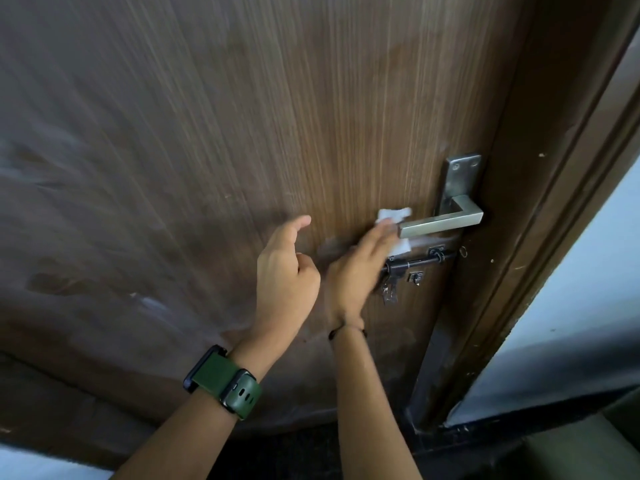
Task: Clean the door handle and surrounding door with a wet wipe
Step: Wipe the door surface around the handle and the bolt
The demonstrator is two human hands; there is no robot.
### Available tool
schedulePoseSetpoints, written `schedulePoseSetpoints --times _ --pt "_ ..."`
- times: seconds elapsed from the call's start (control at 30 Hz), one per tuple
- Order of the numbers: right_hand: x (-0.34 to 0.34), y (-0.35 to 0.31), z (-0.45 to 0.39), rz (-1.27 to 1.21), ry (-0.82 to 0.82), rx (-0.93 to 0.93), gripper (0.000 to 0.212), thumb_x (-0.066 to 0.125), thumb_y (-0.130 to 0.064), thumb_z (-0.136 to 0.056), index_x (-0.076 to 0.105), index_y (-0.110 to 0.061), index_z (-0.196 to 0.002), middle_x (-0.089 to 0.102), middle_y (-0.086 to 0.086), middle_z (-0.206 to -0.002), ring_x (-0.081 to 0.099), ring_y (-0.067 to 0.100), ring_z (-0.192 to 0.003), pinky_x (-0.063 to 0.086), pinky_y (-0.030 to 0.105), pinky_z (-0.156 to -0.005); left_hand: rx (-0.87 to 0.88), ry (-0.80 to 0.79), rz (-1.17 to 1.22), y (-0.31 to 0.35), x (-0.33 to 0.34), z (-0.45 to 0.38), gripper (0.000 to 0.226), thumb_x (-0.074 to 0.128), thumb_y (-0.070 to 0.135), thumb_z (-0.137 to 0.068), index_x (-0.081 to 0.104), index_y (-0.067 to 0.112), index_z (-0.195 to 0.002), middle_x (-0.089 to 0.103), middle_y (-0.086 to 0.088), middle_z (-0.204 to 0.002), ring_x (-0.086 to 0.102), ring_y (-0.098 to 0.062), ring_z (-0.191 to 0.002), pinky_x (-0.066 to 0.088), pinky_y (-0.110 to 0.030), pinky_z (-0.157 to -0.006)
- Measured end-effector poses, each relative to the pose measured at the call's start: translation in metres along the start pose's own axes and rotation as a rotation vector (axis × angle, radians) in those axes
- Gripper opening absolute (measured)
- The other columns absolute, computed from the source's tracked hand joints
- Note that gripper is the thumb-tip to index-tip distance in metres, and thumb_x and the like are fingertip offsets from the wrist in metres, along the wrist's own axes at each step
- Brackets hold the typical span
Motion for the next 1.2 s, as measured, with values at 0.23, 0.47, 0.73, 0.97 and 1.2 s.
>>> schedulePoseSetpoints --times 0.23,0.47,0.73,0.97,1.2 --pt "-0.035 -0.001 -0.013 0.101 0.323 0.002 0.019 0.059 -0.007 -0.085 0.064 -0.005 -0.103 0.057 0.019 -0.104 0.057 0.033 -0.094 0.046 0.03 -0.079 -0.046 0.069 -0.147 -0.025 -0.006 -0.006 0.051 0.039 -0.01 -0.081 0.048 0.013 -0.126 0.054 -0.001 -0.131 0.045 -0.01 -0.123 0.031 -0.014 -0.099" --pt "-0.005 -0.041 0.017 0.206 -0.078 -0.215 0.026 0.043 -0.011 -0.084 0.063 0.006 -0.084 0.064 0.02 -0.078 0.061 0.035 -0.074 0.05 0.036 -0.057 -0.053 0.006 -0.086 -0.019 0.017 -0.009 0.047 0.04 -0.004 -0.082 0.051 0.014 -0.123 0.057 -0.004 -0.126 0.048 -0.005 -0.112 0.034 -0.016 -0.096" --pt "-0.037 -0.011 -0.021 0.131 0.033 -0.118 0.006 0.059 0.002 -0.08 0.064 0.0 -0.084 0.062 0.018 -0.086 0.06 0.034 -0.074 0.048 0.038 -0.06 -0.013 0.025 -0.07 -0.019 0.018 -0.018 0.052 0.037 -0.01 -0.078 0.051 0.012 -0.123 0.057 -0.003 -0.127 0.05 -0.011 -0.119 0.032 -0.008 -0.094" --pt "-0.017 -0.021 0.012 -0.154 0.064 0.138 0.02 0.054 -0.013 -0.086 0.064 -0.002 -0.1 0.059 0.018 -0.105 0.059 0.031 -0.094 0.051 0.039 -0.079 -0.062 0.041 -0.07 -0.033 0.003 -0.012 0.054 0.035 -0.013 -0.077 0.052 0.011 -0.122 0.057 -0.007 -0.127 0.05 -0.013 -0.121 0.035 -0.02 -0.101" --pt "0.005 -0.032 0.038 -0.005 0.023 0.068 0.025 0.057 -0.015 -0.084 0.059 0.002 -0.104 0.057 0.019 -0.099 0.059 0.033 -0.083 0.053 0.046 -0.066 0.044 -0.103 -0.035 -0.046 -0.003 -0.012 0.051 0.038 -0.011 -0.08 0.056 0.019 -0.117 0.061 0.006 -0.117 0.054 0.001 -0.109 0.037 0.001 -0.087"
Point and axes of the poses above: each hand's wrist, its own z-axis away from the middle knuckle, its own x-axis out of the palm, y = z × x, the point moved 4 cm from there along -z, towards the middle knuckle
